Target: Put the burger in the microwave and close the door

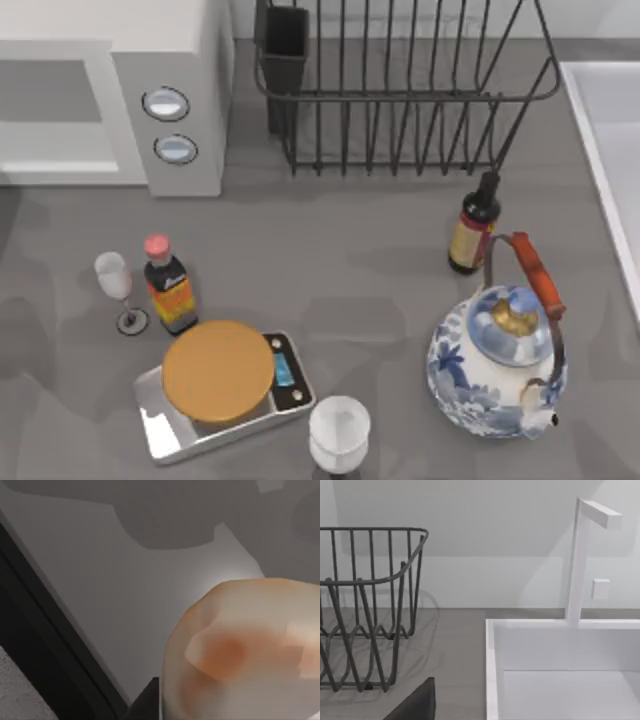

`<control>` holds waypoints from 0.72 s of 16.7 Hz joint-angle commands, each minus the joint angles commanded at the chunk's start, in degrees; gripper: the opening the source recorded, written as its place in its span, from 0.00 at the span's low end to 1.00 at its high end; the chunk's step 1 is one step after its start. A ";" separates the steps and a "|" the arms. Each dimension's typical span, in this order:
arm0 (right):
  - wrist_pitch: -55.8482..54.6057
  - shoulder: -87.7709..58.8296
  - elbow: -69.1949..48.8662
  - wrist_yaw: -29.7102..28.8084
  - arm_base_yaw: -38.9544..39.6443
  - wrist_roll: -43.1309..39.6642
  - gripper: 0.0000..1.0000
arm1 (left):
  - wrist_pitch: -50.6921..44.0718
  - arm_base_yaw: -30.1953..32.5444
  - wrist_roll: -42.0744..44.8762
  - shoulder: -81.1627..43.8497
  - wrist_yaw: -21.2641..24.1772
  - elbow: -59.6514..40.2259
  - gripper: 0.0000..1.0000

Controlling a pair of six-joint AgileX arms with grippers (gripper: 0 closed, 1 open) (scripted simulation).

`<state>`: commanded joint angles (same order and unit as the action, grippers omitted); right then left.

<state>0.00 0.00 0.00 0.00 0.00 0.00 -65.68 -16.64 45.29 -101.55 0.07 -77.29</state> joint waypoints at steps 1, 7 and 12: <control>0.00 0.00 0.00 0.00 0.00 0.00 1.00 | 0.00 0.00 0.00 0.00 0.00 0.00 0.00; 0.00 0.00 0.00 0.00 0.00 0.00 1.00 | 3.70 -1.09 -2.18 -0.45 0.37 0.66 0.00; 0.00 0.00 0.00 0.00 0.00 0.00 1.00 | 21.62 -3.07 -9.16 -2.54 2.78 3.90 0.00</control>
<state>0.00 0.00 0.00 0.00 0.00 0.00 -44.06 -19.70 36.13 -104.09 2.86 -73.39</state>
